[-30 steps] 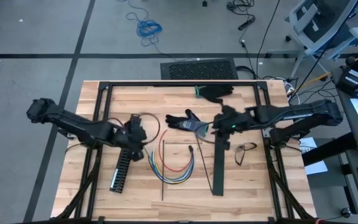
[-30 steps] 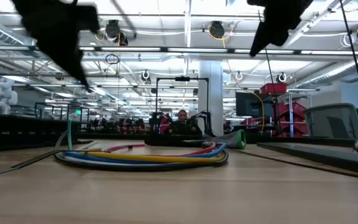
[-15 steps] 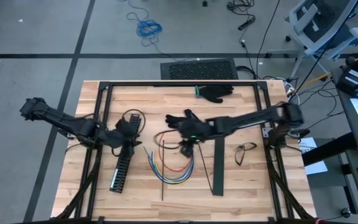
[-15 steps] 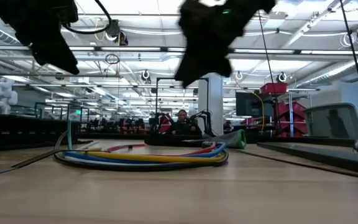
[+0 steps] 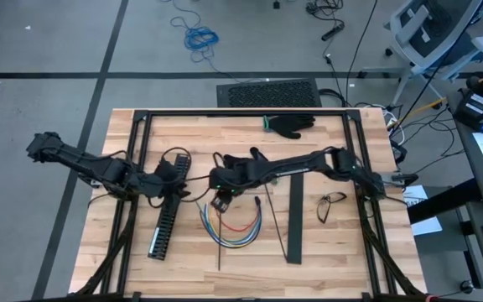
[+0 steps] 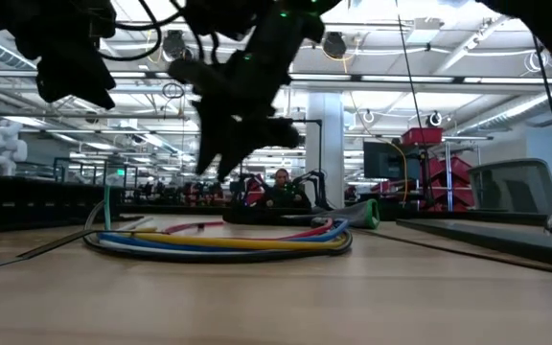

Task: Ziptie cables
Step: Prepare the black zip tie

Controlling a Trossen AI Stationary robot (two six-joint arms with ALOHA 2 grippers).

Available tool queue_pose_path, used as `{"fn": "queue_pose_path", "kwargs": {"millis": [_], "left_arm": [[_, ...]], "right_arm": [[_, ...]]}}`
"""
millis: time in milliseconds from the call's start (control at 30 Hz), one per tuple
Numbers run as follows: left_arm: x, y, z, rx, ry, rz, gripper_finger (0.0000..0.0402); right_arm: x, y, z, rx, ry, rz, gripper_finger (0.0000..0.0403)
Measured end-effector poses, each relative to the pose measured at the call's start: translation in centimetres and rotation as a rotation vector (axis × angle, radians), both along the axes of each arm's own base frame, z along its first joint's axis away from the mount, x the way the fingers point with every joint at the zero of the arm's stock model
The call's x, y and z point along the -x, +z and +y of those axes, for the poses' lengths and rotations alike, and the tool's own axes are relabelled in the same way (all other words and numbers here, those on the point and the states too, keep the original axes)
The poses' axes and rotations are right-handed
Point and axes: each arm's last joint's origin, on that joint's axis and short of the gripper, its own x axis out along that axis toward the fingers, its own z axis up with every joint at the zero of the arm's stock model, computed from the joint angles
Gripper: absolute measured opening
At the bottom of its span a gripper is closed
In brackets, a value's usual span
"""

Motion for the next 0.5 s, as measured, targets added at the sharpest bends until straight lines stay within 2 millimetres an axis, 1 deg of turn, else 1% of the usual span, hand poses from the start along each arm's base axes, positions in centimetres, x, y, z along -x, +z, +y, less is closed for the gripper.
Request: {"fn": "queue_pose_path", "kwargs": {"millis": [67,200,400,500], "left_arm": [[0.0,0.0,0.0,-0.02,-0.023,0.004,0.0162],[0.1,0.1,0.0,-0.07,-0.087,0.002,0.0162],[0.1,0.1,-0.2,-0.093,-0.202,0.015,0.0162],[0.1,0.1,-0.3,-0.087,-0.247,0.017,0.0162]], "right_arm": [[-0.6,0.0,0.5,-0.058,-0.035,-0.009,0.0144],[-0.7,0.0,1.0,-0.118,-0.172,-0.008,0.0138],[-0.5,-0.1,0.1,-0.164,-0.459,-0.004,0.0137],[-0.5,-0.7,0.0,-0.198,-0.55,0.02,0.0136]]}}
